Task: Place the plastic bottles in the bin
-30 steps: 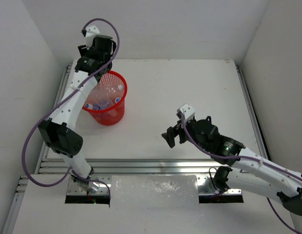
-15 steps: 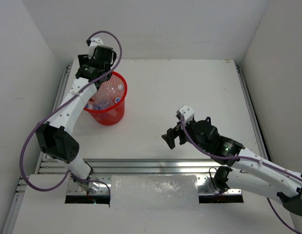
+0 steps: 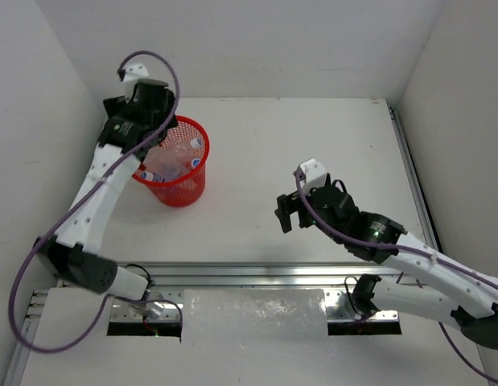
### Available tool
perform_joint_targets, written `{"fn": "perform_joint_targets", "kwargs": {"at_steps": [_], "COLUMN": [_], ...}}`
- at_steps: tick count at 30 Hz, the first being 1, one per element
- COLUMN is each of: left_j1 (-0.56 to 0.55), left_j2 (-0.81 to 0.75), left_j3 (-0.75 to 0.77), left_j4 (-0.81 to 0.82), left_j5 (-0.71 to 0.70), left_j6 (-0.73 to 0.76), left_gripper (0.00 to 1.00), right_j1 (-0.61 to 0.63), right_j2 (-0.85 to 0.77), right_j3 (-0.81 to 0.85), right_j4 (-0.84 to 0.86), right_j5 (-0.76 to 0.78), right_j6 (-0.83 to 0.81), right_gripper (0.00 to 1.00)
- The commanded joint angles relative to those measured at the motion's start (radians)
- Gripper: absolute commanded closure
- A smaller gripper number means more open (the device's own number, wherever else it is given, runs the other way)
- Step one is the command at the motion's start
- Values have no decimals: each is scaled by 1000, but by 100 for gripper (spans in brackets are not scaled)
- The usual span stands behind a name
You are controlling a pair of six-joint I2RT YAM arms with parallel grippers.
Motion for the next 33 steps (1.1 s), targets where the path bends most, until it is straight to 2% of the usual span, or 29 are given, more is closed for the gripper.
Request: {"fn": "perform_joint_targets", "kwargs": {"at_steps": [1, 2, 4, 5, 6, 11, 15, 21, 33], "left_j1": [5, 5, 5, 5, 5, 5, 5, 5, 5], "left_j2": [-271, -396, -524, -640, -688, -920, -1014, -1123, -1135], "left_j3": [-136, -202, -393, -446, -526, -675, -756, -914, -931], "left_j4": [18, 98, 175, 209, 234, 234, 225, 277, 282], "left_j5": [56, 99, 227, 257, 274, 308, 304, 248, 260], "left_j6": [-119, -121, -127, -128, -141, -145, -139, -124, -142], "left_gripper": [0, 0, 0, 0, 0, 0, 0, 0, 0], "right_j1": [5, 5, 5, 7, 7, 7, 7, 5, 7], "right_j2": [4, -16, -44, -58, -87, -151, -234, -332, -355], "right_j3": [142, 162, 180, 202, 213, 329, 343, 256, 167], "right_j4": [-174, -198, -260, -283, -326, -461, -519, -533, -532], "right_j5": [213, 236, 279, 302, 320, 322, 325, 328, 354], "right_j6": [107, 113, 110, 102, 99, 61, 53, 55, 99], "right_gripper": [1, 1, 1, 1, 1, 1, 1, 1, 1]}}
